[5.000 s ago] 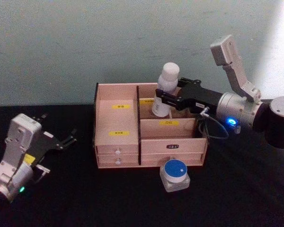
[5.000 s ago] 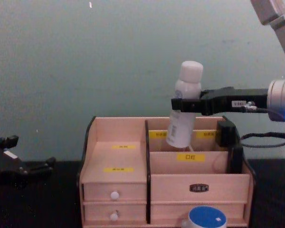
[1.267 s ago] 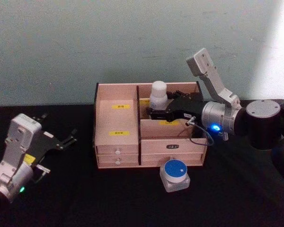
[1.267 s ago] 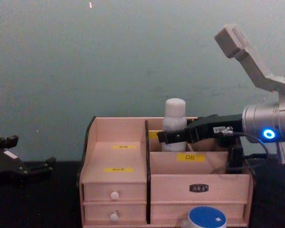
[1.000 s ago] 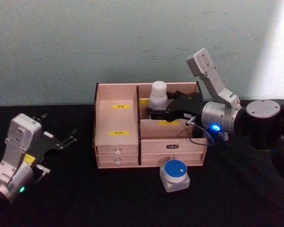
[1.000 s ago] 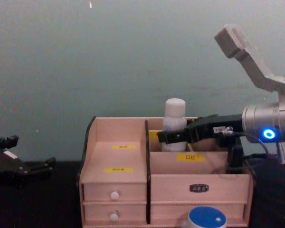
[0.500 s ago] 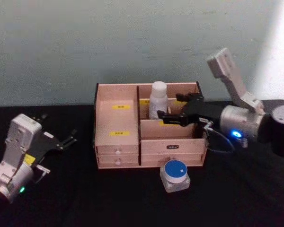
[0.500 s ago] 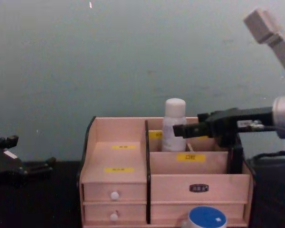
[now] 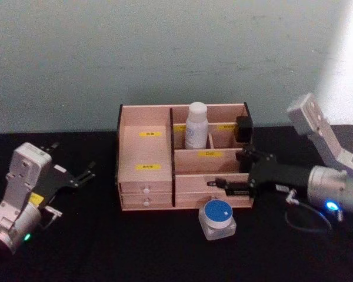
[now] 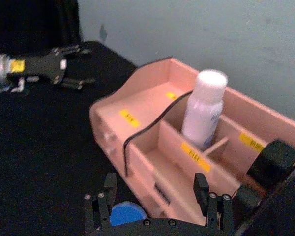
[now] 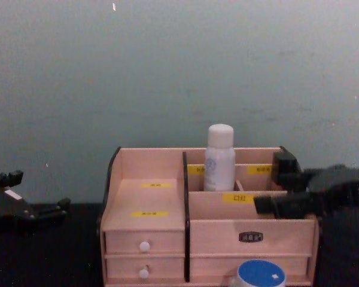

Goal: Pick up the facial cleanser and watermelon frost from the table and place them into the tiered storage box.

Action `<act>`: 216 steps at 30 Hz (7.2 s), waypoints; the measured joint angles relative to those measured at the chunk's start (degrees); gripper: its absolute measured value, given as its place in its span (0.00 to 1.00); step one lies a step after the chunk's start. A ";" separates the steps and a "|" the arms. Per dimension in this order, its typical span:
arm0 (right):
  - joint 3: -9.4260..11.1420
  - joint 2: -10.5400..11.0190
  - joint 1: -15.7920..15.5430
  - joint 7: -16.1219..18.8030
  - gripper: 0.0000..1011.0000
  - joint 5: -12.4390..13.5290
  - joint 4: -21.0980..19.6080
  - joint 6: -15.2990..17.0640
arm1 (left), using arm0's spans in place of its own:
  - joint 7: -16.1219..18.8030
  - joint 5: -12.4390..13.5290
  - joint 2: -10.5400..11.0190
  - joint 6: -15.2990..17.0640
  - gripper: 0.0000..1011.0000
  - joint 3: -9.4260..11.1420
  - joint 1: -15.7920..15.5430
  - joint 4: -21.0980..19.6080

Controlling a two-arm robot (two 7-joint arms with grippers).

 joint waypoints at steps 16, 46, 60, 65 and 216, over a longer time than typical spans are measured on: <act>-2.04 6.25 -6.28 -0.40 0.99 2.32 -4.43 1.53 | 0.00 0.00 0.00 0.00 0.99 0.00 0.00 0.00; -6.79 2.06 -2.22 -1.40 0.99 -0.07 1.64 1.69 | 0.00 0.00 0.00 0.00 0.99 0.00 0.00 0.00; -8.28 0.02 0.15 -0.15 0.99 -1.34 4.31 1.15 | 0.00 0.00 0.00 0.00 0.99 0.00 0.00 0.00; -8.64 -0.47 0.61 -0.08 0.99 -1.75 5.03 1.16 | 0.00 0.00 0.00 0.00 0.99 0.00 0.00 0.00; -11.49 -23.04 21.39 -1.21 0.71 -7.91 32.60 -9.09 | 0.00 0.00 0.00 0.00 0.99 0.00 0.00 0.00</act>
